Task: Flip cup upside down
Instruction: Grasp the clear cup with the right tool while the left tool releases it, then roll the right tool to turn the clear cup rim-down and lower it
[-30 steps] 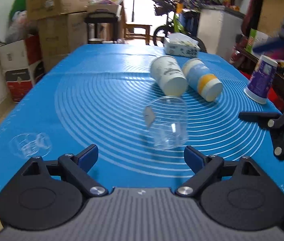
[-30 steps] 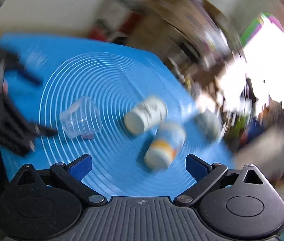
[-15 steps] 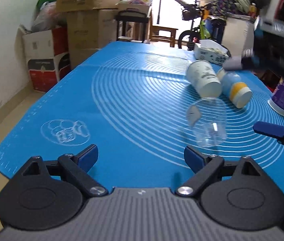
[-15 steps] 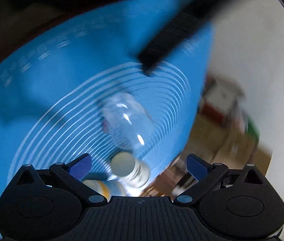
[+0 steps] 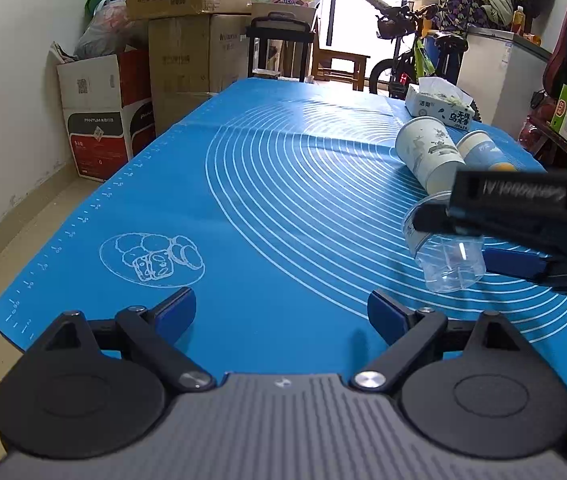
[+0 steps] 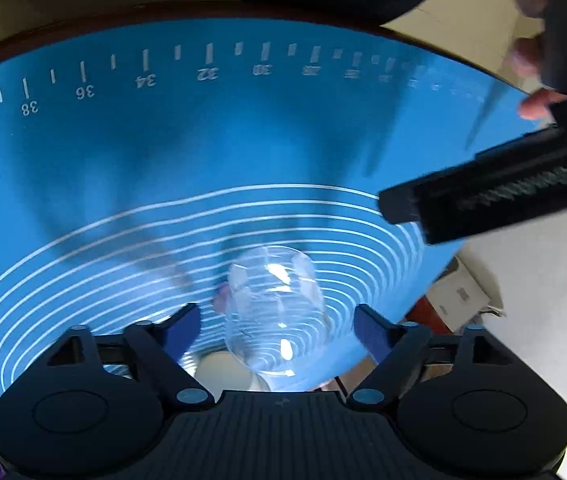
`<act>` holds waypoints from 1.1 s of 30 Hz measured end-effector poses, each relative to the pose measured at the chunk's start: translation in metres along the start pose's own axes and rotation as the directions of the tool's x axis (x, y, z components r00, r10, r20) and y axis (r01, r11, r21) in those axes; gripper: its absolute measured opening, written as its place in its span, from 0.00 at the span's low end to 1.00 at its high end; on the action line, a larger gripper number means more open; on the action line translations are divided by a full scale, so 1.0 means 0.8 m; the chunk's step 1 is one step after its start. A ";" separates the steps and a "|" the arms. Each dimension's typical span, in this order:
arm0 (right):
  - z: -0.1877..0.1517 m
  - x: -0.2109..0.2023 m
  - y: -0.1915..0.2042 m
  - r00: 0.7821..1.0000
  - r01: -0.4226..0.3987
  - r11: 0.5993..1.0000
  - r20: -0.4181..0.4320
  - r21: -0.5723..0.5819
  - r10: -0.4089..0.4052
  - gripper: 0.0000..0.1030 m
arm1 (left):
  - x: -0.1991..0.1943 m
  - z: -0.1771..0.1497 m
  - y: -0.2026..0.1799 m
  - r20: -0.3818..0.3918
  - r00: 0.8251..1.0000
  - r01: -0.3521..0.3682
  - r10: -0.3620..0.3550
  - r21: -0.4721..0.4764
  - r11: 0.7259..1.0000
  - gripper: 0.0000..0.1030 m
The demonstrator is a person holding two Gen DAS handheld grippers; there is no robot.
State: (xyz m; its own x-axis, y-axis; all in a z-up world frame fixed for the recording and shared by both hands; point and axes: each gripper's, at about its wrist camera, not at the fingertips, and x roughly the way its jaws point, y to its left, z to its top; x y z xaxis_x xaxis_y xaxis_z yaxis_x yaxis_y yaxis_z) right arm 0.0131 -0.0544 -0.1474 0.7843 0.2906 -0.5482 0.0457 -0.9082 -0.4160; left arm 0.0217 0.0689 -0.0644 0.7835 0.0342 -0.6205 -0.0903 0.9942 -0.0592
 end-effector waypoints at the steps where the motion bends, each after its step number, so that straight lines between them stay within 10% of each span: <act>1: 0.001 0.005 0.001 1.000 0.001 1.000 -0.007 0.011 -0.001 0.59 | 0.001 0.000 0.001 -0.001 1.000 0.003 -0.003 -0.004 1.000 0.90; 9: -0.004 0.012 -0.020 1.000 -0.019 0.979 -0.019 0.202 0.023 0.54 | 0.001 0.001 -0.003 0.009 1.000 0.004 -0.004 0.003 1.000 0.89; 16: -0.039 0.004 -0.063 0.999 -0.002 0.804 -0.027 0.594 0.023 0.53 | 0.000 0.003 -0.007 0.017 1.000 0.011 -0.012 0.010 1.000 0.89; 20: -0.069 -0.006 -0.069 0.999 -0.003 0.558 -0.022 0.830 0.039 0.53 | 0.000 0.007 -0.013 0.021 1.000 0.019 -0.020 0.025 0.999 0.89; 25: -0.120 -0.007 -0.056 0.997 -0.024 0.069 0.019 0.997 0.073 0.53 | 0.001 0.013 -0.022 0.028 0.999 0.035 -0.036 0.041 0.999 0.89; 30: -0.152 -0.014 -0.008 0.997 -0.008 -0.420 0.038 0.908 0.063 0.53 | 0.003 0.013 -0.034 0.028 0.999 0.045 -0.047 0.061 0.997 0.89; 33: -0.168 -0.016 0.020 0.998 0.010 -0.615 0.028 0.789 0.052 0.53 | 0.004 0.015 -0.042 0.028 0.998 0.049 -0.051 0.075 0.996 0.89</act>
State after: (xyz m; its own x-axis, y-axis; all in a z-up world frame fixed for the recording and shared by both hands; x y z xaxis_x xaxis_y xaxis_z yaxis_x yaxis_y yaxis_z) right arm 0.0873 -0.1132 -0.0496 0.7681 0.2510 -0.5890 -0.5081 0.7987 -0.3222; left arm 0.0347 0.0364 -0.0556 0.8042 -0.0141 -0.5942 -0.0055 0.9995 -0.0311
